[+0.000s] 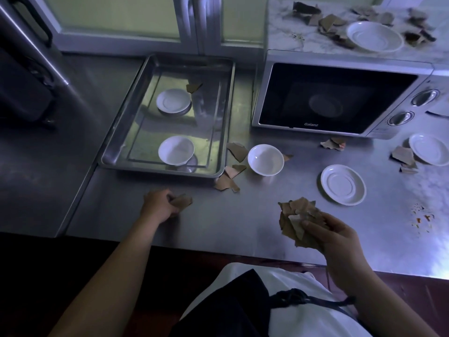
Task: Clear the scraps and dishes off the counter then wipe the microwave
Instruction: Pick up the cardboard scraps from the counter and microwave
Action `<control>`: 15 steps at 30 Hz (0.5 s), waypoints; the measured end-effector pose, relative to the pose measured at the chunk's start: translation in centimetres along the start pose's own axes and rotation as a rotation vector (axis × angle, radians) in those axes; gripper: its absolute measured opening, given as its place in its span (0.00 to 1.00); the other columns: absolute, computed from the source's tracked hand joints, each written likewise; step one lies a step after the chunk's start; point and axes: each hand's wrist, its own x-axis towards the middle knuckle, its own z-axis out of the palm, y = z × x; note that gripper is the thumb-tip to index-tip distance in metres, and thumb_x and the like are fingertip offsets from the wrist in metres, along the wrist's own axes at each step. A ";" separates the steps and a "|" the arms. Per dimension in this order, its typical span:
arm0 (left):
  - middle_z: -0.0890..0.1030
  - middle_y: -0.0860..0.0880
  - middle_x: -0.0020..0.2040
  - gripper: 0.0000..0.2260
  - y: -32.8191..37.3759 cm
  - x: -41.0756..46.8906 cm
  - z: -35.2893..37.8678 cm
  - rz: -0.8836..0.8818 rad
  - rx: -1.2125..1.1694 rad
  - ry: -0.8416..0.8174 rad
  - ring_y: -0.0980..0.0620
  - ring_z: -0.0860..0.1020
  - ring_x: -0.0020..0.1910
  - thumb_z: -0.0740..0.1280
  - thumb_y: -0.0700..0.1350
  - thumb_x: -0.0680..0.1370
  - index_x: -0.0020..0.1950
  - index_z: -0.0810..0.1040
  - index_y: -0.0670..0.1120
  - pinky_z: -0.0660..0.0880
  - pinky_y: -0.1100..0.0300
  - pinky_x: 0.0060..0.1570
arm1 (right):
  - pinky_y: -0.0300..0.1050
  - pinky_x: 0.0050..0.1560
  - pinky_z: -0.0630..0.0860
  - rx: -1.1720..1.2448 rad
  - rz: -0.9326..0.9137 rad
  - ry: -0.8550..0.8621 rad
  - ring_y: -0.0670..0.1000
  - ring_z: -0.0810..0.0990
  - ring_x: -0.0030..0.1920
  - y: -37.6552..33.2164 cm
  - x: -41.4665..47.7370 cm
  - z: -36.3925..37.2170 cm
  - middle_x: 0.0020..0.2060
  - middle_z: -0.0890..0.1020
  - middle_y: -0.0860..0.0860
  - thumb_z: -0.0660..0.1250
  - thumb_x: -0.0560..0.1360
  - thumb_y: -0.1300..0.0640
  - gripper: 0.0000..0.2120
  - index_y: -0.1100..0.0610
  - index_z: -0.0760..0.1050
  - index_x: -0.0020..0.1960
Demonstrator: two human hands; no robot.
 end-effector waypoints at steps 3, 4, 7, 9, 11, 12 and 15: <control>0.81 0.45 0.45 0.11 0.4 -0.6 -0.1 0.020 0.046 0.003 0.42 0.78 0.50 0.78 0.44 0.66 0.39 0.77 0.51 0.74 0.56 0.42 | 0.67 0.59 0.78 -0.002 -0.006 -0.014 0.62 0.86 0.51 0.2 -0.3 0.4 0.49 0.87 0.58 0.74 0.72 0.64 0.12 0.60 0.83 0.56; 0.80 0.47 0.39 0.11 0.5 -0.9 0.0 0.032 0.037 0.002 0.41 0.79 0.45 0.77 0.44 0.68 0.35 0.75 0.50 0.69 0.57 0.36 | 0.67 0.59 0.78 -0.002 -0.006 -0.016 0.62 0.86 0.51 0.4 -0.4 0.5 0.49 0.87 0.59 0.73 0.73 0.64 0.12 0.60 0.83 0.55; 0.70 0.48 0.28 0.18 1.6 -2.4 0.2 0.093 -0.068 -0.004 0.46 0.70 0.30 0.76 0.48 0.72 0.31 0.71 0.44 0.59 0.56 0.33 | 0.68 0.59 0.78 0.012 -0.004 -0.007 0.63 0.86 0.51 0.6 -0.6 0.4 0.49 0.87 0.60 0.72 0.73 0.66 0.12 0.61 0.83 0.56; 0.68 0.48 0.28 0.18 3.2 -3.8 0.3 0.149 -0.134 -0.026 0.51 0.66 0.28 0.75 0.48 0.72 0.32 0.72 0.40 0.60 0.57 0.33 | 0.68 0.59 0.78 0.024 0.000 -0.001 0.62 0.86 0.51 0.5 -0.7 0.2 0.49 0.87 0.59 0.72 0.73 0.67 0.12 0.61 0.83 0.56; 0.75 0.50 0.27 0.13 5.7 -5.4 0.6 0.196 -0.248 -0.090 0.53 0.71 0.27 0.73 0.43 0.75 0.33 0.76 0.41 0.68 0.58 0.33 | 0.66 0.58 0.79 0.034 -0.004 -0.007 0.62 0.86 0.50 0.3 -1.0 0.3 0.49 0.87 0.59 0.73 0.72 0.66 0.12 0.60 0.83 0.55; 0.79 0.51 0.30 0.10 7.2 -6.3 0.8 0.212 -0.347 -0.136 0.54 0.75 0.28 0.71 0.41 0.77 0.36 0.78 0.43 0.73 0.58 0.36 | 0.64 0.57 0.80 0.033 -0.011 -0.014 0.61 0.86 0.50 0.1 -1.1 0.4 0.48 0.87 0.59 0.74 0.70 0.64 0.13 0.60 0.84 0.55; 0.82 0.51 0.31 0.10 11.7 -9.0 1.8 0.250 -0.608 -0.255 0.54 0.78 0.30 0.62 0.39 0.82 0.42 0.77 0.45 0.78 0.59 0.35 | 0.57 0.49 0.84 0.034 -0.042 -0.015 0.59 0.87 0.47 -0.2 -1.4 0.7 0.47 0.87 0.58 0.73 0.72 0.66 0.11 0.58 0.84 0.53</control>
